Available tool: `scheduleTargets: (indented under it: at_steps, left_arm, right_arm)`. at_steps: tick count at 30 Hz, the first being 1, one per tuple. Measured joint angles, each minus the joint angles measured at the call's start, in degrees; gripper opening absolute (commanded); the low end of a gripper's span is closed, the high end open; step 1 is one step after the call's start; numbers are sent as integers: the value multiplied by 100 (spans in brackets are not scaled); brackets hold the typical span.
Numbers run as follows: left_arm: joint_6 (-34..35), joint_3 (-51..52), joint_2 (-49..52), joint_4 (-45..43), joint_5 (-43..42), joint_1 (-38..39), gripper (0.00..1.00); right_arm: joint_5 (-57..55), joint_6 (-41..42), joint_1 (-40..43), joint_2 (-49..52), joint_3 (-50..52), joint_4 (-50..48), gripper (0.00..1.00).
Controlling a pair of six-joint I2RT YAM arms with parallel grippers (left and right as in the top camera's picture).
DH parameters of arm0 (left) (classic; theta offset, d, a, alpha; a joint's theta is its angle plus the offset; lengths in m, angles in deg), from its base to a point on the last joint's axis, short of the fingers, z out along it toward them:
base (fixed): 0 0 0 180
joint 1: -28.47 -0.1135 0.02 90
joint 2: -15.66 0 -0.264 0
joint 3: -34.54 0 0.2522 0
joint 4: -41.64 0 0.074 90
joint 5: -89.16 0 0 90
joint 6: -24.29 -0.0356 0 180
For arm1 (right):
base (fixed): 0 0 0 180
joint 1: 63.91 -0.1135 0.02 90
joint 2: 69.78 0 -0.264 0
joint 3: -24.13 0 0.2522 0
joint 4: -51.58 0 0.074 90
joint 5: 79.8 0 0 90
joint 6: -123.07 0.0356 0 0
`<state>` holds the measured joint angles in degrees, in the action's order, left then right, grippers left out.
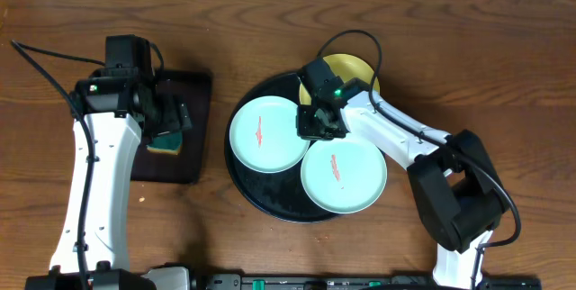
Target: Clean dirty plates on tray and stack at the side
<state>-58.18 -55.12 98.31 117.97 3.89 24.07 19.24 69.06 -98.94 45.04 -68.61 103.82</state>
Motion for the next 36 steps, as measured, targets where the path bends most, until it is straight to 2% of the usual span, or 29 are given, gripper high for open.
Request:
scheduleTargets:
  at_steps: [6,11,18,20,26,30,32,36]
  left_arm:
    - [0,0,0,-22,2,0,93]
    - [0,0,0,-94,81,0,93]
    - [0,0,61,-146,153,0,92]
    - [0,0,155,-149,164,0,88]
    - [-48,0,813,-271,168,-9,85]
    - [-133,0,1340,-382,166,-120,78]
    - [-201,0,1681,-507,166,-249,68]
    - [-448,-2,2284,-872,164,-468,64]
  right_arm:
    - [-254,2,-83,101,-2,-66,13]
    - [-289,37,-114,289,-13,-162,2]
    - [-389,68,-149,291,-22,-227,1]
    - [-400,68,-155,293,-26,-229,1]
    - [-402,68,-157,323,-61,-223,1]
    - [-404,66,-157,328,-70,-221,1]
    - [-402,66,-160,330,-72,-221,1]
    - [-409,59,-160,330,-74,-221,1]
